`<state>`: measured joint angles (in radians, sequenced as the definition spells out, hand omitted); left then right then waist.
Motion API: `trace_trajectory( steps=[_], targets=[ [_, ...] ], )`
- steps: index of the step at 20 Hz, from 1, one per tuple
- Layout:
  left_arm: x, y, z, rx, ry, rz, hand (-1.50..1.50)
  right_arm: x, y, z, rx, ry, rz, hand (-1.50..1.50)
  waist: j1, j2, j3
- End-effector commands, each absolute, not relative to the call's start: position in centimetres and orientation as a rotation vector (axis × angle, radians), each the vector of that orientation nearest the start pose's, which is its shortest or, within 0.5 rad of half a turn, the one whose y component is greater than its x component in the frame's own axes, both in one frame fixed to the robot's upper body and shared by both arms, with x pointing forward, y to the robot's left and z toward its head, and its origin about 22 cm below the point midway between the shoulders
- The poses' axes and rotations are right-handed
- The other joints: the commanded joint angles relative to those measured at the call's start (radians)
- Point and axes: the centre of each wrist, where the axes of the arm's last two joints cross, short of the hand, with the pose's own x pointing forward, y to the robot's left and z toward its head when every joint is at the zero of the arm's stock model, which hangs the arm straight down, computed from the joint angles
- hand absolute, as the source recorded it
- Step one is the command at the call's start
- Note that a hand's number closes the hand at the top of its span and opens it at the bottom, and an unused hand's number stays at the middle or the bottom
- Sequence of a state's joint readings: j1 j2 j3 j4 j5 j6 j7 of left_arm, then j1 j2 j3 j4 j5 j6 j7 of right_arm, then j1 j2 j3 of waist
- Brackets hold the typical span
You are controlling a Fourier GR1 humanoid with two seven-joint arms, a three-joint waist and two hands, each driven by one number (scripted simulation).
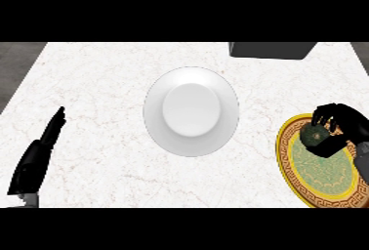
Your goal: Pick the squash from the plate and place it in the plate
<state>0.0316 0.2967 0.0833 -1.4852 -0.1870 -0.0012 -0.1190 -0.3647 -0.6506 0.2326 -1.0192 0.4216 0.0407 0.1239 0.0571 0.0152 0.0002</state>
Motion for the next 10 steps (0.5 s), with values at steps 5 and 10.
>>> trace_trajectory(
  steps=[5, 10],
  targets=[
    [21.7, 33.5, -0.1, 0.463, -1.522, -0.316, 0.0, 35.7, -37.6, 4.8, -1.014, -1.253, 0.973, 1.5, -0.029, -0.01, 0.001],
    [22.1, 32.7, 0.0, 0.462, -1.504, -0.299, 0.0, 37.0, -37.1, 8.4, -1.122, -1.486, 0.89, 1.5, -0.043, -0.015, 0.001]
  ],
)
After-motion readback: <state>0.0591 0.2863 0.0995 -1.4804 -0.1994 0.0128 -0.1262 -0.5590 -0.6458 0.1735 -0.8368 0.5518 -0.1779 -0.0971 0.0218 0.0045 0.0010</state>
